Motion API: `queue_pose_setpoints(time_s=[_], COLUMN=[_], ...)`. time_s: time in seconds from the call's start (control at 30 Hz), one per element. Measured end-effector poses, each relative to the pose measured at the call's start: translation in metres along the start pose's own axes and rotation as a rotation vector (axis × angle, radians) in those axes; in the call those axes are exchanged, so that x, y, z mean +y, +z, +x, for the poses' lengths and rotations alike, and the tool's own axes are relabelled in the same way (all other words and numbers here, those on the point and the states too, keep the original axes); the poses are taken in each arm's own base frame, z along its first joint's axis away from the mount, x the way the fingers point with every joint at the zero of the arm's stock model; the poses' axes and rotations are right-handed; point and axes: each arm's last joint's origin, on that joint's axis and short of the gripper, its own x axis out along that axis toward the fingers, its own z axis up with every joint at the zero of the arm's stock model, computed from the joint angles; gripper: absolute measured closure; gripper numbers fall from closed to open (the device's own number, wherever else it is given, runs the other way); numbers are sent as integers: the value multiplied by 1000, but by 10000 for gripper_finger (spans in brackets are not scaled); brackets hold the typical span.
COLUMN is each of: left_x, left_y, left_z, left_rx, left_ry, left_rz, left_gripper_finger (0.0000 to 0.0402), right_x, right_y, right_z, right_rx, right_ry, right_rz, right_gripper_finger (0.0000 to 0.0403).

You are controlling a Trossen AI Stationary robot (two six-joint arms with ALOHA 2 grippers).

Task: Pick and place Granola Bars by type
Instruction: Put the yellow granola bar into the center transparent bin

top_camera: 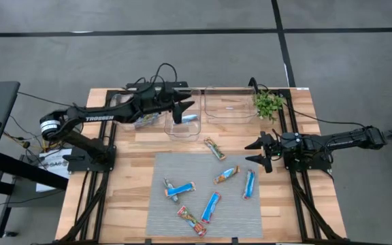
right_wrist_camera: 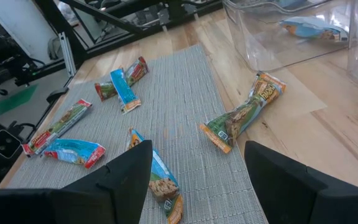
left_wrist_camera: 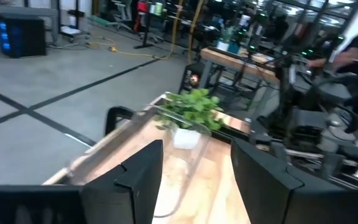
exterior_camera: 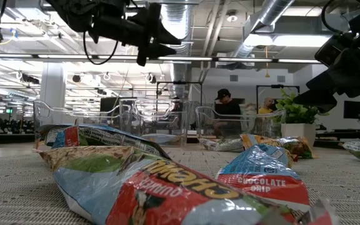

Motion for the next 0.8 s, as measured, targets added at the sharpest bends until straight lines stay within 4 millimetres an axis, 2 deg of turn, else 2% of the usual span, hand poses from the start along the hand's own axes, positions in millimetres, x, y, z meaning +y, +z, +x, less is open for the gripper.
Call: queue_pose_setpoints(time_s=[0.17, 0.43, 0.63, 0.8], left_x=[-27, -95, -163, -211], left_y=[-6, -27, -49, -63], left_z=[2, -5, -29, -58], left_rx=[22, 131, 255, 286], left_ry=[-88, -401, -671, -768], left_rz=[15, 26, -4, 22], left_gripper_finger=[219, 219, 219, 219], right_x=[0, 0, 0, 0], right_y=[0, 0, 0, 0], right_z=[0, 0, 0, 0], right_rx=[0, 0, 0, 0], right_ry=[0, 0, 0, 0], right_rz=[0, 0, 0, 0], right_gripper_finger=[154, 154, 154, 154])
